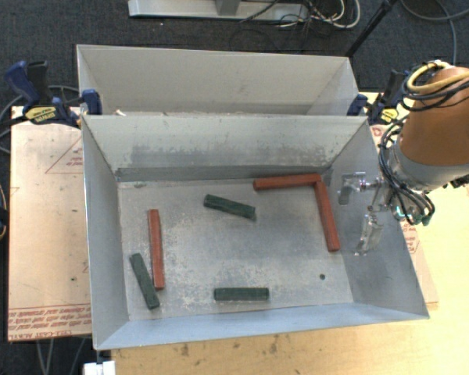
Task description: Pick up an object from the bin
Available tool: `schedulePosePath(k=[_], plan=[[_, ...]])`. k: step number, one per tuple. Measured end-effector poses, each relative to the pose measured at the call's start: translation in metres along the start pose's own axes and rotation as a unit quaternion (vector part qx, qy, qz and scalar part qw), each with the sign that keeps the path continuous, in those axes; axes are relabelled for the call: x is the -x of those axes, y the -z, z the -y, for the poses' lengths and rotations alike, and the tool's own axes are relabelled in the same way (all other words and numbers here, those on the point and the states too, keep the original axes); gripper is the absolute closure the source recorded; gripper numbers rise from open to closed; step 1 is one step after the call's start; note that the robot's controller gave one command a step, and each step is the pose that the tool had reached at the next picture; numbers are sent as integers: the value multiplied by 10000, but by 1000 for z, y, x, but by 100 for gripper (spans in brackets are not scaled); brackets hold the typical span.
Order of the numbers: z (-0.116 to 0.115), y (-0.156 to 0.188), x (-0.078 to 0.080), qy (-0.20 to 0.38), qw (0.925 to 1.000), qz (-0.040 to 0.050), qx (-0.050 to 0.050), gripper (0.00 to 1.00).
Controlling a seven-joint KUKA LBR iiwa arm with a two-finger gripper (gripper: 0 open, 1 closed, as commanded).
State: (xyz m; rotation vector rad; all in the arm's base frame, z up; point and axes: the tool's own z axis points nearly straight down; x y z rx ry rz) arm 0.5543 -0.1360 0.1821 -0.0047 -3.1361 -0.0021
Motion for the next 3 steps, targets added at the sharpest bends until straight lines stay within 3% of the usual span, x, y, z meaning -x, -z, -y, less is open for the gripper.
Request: schedulePosePath(k=[1, 2, 3], plan=[[-3, -47, 45, 1968, 9804, 35, -4, 0], [1, -109, 80, 3921, 9199, 55, 70, 0], [-27, -111, 57, 5651, 8250, 49, 1, 0]])
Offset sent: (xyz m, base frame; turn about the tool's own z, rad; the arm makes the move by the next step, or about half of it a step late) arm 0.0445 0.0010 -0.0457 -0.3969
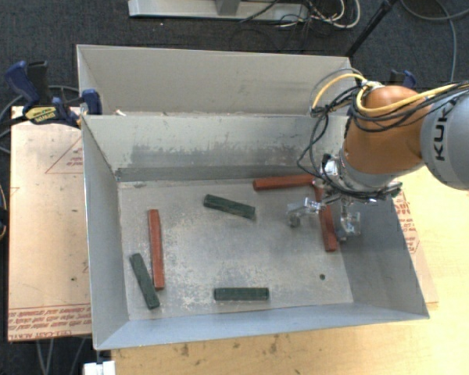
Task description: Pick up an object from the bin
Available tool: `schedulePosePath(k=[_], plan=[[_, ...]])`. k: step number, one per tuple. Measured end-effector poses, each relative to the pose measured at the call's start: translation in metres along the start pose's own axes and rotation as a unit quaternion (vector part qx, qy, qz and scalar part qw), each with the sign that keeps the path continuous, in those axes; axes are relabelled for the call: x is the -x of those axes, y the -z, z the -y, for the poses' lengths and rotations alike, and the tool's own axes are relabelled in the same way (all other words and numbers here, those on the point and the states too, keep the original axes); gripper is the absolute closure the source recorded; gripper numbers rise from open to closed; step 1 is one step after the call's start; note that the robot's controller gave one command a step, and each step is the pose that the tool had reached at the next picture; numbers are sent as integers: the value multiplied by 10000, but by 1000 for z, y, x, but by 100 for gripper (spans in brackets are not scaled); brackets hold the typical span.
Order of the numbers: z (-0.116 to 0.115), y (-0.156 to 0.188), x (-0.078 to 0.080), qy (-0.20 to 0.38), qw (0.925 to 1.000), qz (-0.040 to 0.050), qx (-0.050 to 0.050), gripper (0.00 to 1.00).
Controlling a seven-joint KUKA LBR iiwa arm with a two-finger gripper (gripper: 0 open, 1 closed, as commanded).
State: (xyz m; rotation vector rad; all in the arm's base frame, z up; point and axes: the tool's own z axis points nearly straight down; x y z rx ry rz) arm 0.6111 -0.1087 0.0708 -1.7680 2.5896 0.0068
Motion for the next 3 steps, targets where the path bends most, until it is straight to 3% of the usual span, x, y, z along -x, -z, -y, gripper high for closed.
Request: schedulePosePath(k=[1, 2, 3], plan=[[37, 0, 17, 1496, 9887, 17, 11, 0], [38, 0, 12, 1490, 9888, -13, 0, 100], [29, 133, 11, 1557, 9878, -23, -49, 100]])
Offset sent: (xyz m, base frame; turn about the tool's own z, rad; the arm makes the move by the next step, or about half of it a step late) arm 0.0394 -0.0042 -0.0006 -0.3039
